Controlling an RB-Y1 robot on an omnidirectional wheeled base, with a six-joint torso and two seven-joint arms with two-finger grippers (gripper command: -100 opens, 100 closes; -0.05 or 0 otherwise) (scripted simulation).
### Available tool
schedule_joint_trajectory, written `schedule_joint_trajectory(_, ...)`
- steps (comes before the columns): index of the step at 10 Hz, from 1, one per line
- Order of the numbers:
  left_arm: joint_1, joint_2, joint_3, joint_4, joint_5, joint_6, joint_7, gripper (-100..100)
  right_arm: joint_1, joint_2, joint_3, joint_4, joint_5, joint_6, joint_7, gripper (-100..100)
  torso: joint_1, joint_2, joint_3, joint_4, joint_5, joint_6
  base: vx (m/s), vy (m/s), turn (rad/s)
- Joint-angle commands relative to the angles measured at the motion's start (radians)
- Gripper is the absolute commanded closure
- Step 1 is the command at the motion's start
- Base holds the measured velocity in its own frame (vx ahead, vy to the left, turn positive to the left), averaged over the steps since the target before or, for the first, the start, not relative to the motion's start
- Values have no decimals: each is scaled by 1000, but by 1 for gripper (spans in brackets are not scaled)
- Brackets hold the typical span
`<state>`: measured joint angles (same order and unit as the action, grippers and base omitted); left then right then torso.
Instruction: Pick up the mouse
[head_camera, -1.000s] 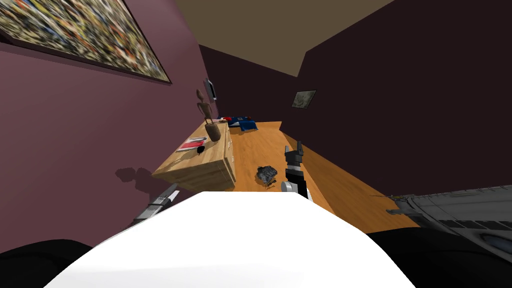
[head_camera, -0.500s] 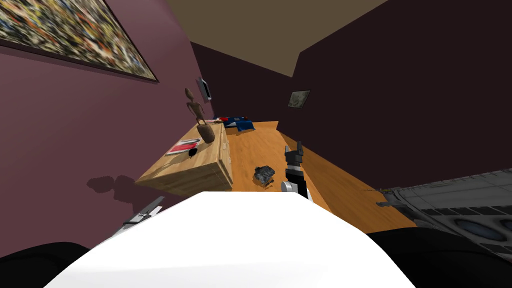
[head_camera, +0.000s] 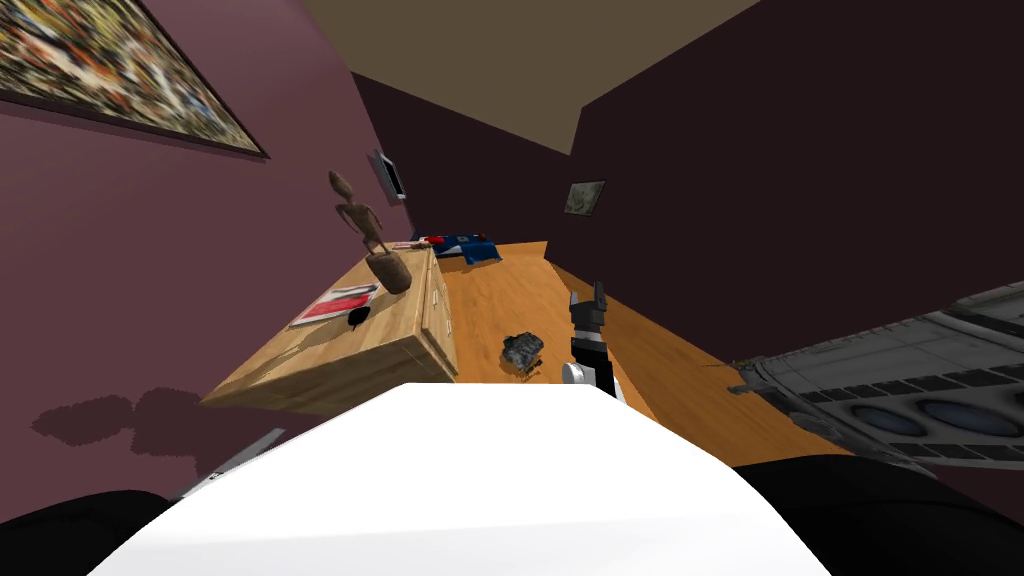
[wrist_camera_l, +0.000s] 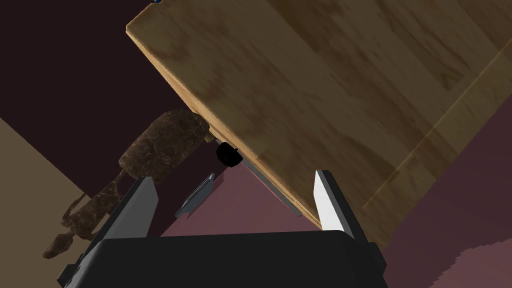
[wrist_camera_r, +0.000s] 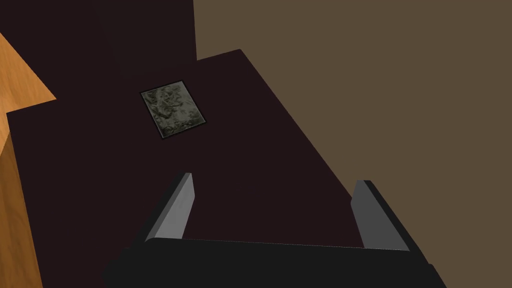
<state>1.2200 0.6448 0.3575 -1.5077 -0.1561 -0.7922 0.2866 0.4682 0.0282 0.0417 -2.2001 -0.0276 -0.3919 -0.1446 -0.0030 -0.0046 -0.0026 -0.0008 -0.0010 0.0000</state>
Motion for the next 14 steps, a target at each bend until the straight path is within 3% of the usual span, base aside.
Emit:
schedule_joint_trajectory(1, 22, 41, 16, 50, -15, -5, 19, -100, 0, 0, 0, 0, 0, 0, 0, 0, 0, 0, 0, 0, 0, 0, 90, -44, -89)
schedule_joint_trajectory(2, 22, 41, 16, 67, -15, -5, 19, -100, 0, 0, 0, 0, 0, 0, 0, 0, 0, -1, 0, 0, 0, 1, 70, -26, -93)
schedule_joint_trajectory(4, 58, 106, 41, 149, -40, -14, 51, -100, 0, 0, 0, 0, 0, 0, 0, 0, 2, 0, 0, 0, 0, 1, 105, -31, -233)
schedule_joint_trajectory(5, 58, 107, 41, 161, -40, -14, 51, -100, 0, 0, 0, 0, 0, 0, 0, 0, 2, -3, -1, 0, 0, 1, 101, -12, -73)
schedule_joint_trajectory(7, 82, 171, 60, 235, -63, -17, 82, -100, 0, 0, 0, 0, 0, 0, 0, 0, 3, -2, -1, 0, 1, 1, 123, -2, -214)
schedule_joint_trajectory(8, 82, 171, 60, 247, -63, -17, 82, -100, 0, 0, 0, 0, 0, 0, 0, 0, 3, -4, -2, -1, 1, 1, 118, -7, -97)
schedule_joint_trajectory(9, 91, 202, 67, 271, -74, -16, 97, -100, 0, 0, 0, 0, 0, 0, 0, 0, 2, -3, -2, -1, 1, 0, 110, 13, -153)
schedule_joint_trajectory(10, 91, 202, 67, 287, -74, -16, 97, -100, 0, 0, 0, 0, 0, 0, 0, 0, 4, -3, -2, -1, 1, 1, 79, 21, -95)
schedule_joint_trajectory(11, 97, 232, 72, 324, -85, -14, 111, -100, 0, 0, 0, 0, 0, 0, 0, 0, 4, -1, -1, 0, 1, 0, 98, 26, -175)
schedule_joint_trajectory(12, 97, 232, 72, 324, -85, -14, 111, -100, 0, 0, 0, 0, 0, 0, 0, 0, 4, -2, -1, 0, 1, 1, 89, 26, -86)
schedule_joint_trajectory(14, 102, 288, 76, 391, -106, -7, 138, -100, 0, 0, 0, 0, 0, 0, 0, 0, 4, -1, -1, 0, 1, 1, 122, 33, -198)
